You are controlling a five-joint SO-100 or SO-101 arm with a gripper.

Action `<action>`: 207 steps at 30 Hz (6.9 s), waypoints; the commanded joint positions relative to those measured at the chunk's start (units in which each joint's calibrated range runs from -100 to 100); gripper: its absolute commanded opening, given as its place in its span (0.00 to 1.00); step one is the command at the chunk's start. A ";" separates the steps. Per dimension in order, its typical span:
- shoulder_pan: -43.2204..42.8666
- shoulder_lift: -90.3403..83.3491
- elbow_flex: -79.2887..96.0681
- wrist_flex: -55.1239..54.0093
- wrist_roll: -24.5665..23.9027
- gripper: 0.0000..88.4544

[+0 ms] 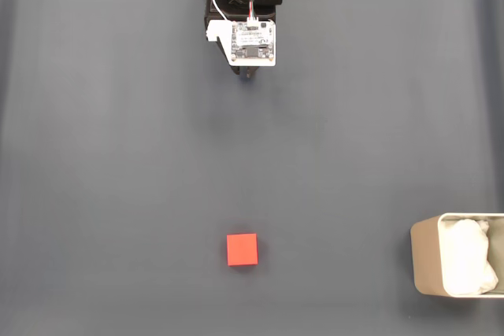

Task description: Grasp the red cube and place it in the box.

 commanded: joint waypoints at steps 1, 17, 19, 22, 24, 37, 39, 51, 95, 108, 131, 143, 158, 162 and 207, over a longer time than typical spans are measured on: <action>-0.22 0.09 0.54 1.28 0.05 0.00; -0.22 0.09 0.54 1.28 0.05 0.00; -0.22 0.09 0.54 1.28 0.10 0.00; -0.22 0.09 0.54 1.28 0.20 0.00; -0.22 0.09 0.54 1.28 0.34 0.00; -0.22 0.09 0.54 1.28 0.49 0.00; -0.22 0.09 0.54 1.28 0.49 0.00; 0.70 0.35 -0.01 -1.84 1.95 0.00; 2.55 61.96 -87.78 -8.88 2.34 0.00; 2.48 63.52 -87.87 -9.87 2.20 0.00; 1.27 84.40 -101.83 -15.36 1.81 0.02; 1.13 91.51 -102.65 -18.23 1.03 0.13; 2.05 97.49 -103.56 -19.13 1.56 0.28; 2.48 99.74 -104.11 -21.02 1.86 0.32; 3.97 115.94 -105.21 -31.34 2.98 0.36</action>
